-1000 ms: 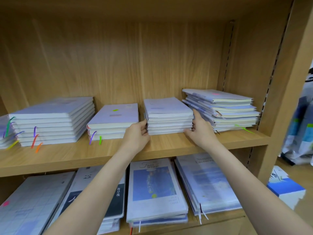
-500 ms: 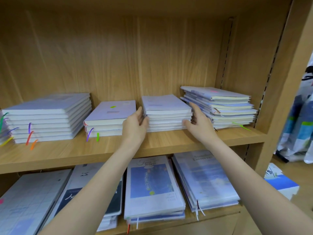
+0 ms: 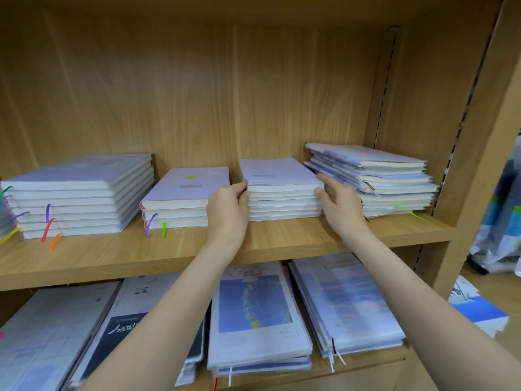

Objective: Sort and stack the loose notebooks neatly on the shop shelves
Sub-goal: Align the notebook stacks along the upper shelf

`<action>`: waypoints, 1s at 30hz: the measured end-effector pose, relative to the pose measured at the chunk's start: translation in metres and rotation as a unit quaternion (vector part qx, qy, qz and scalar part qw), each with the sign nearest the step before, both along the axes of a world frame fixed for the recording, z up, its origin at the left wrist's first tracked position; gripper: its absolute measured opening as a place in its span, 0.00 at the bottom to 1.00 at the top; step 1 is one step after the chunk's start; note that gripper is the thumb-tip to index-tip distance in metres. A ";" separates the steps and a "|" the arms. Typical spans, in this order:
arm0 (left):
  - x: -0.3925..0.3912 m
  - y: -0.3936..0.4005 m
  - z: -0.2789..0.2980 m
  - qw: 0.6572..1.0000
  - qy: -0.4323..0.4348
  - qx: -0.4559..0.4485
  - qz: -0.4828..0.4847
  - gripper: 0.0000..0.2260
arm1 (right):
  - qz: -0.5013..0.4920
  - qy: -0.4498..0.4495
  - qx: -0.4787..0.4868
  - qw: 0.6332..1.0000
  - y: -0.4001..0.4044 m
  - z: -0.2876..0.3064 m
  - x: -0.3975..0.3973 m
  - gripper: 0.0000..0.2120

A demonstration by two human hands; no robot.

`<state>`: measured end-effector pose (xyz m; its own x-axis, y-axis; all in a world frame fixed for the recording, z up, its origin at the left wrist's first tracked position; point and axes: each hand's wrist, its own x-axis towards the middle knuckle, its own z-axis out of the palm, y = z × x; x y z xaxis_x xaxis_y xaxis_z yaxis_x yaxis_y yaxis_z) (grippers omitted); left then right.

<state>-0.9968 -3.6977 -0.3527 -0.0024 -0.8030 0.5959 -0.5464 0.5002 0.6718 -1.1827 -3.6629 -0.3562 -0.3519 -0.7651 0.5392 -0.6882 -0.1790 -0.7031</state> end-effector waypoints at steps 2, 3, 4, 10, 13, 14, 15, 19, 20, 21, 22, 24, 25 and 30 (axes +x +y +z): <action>0.001 0.001 0.000 1.000 -0.002 0.002 -0.008 0.15 | -0.003 0.000 0.000 1.000 0.002 0.000 0.001 0.18; 0.002 0.002 -0.001 1.000 0.001 0.008 -0.013 0.15 | -0.005 -0.001 0.002 1.000 0.004 0.001 0.002 0.18; 0.004 0.003 -0.002 1.000 0.008 0.021 -0.021 0.15 | -0.005 -0.004 0.005 1.000 0.005 0.001 0.003 0.18; 0.016 0.007 -0.013 0.992 0.046 0.089 -0.083 0.15 | -0.019 0.017 0.050 0.998 0.009 0.001 0.004 0.15; 0.014 0.010 -0.014 0.996 0.016 0.059 -0.067 0.17 | -0.014 0.017 0.049 0.999 0.008 0.001 0.003 0.14; 0.014 0.010 -0.015 0.997 0.011 0.053 -0.060 0.17 | -0.013 0.016 0.048 0.999 0.008 0.001 0.003 0.14; 0.015 0.010 -0.015 0.997 0.008 0.050 -0.056 0.17 | -0.013 0.019 0.048 0.999 0.008 0.000 0.003 0.15; 0.018 0.005 -0.014 0.995 0.001 0.084 -0.054 0.19 | -0.013 0.033 0.051 0.998 0.005 0.000 0.001 0.14; 0.019 0.005 -0.014 0.993 0.008 0.096 -0.066 0.19 | -0.010 0.032 0.054 0.998 0.006 0.000 0.001 0.15; 0.019 0.004 -0.014 0.991 0.017 0.104 -0.077 0.20 | -0.006 0.031 0.056 0.998 0.006 0.000 0.000 0.15; 0.019 0.003 -0.013 0.990 0.025 0.110 -0.084 0.20 | -0.002 0.030 0.055 0.998 0.006 0.000 -0.001 0.16; 0.019 0.003 -0.013 0.989 0.029 0.116 -0.084 0.21 | 0.004 0.025 0.049 0.998 0.006 -0.001 -0.002 0.16; 0.019 0.003 -0.012 0.989 0.026 0.116 -0.082 0.21 | 0.005 0.023 0.046 0.999 0.006 -0.001 -0.002 0.15; 0.021 0.006 -0.010 0.989 0.012 0.122 -0.089 0.21 | 0.006 0.008 0.036 0.999 0.006 0.000 -0.002 0.16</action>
<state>-0.9762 -3.6913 -0.3631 -0.1447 -0.9107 0.3868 -0.4468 0.4090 0.7957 -1.1846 -3.6566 -0.3560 -0.3341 -0.8069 0.4872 -0.6968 -0.1367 -0.7041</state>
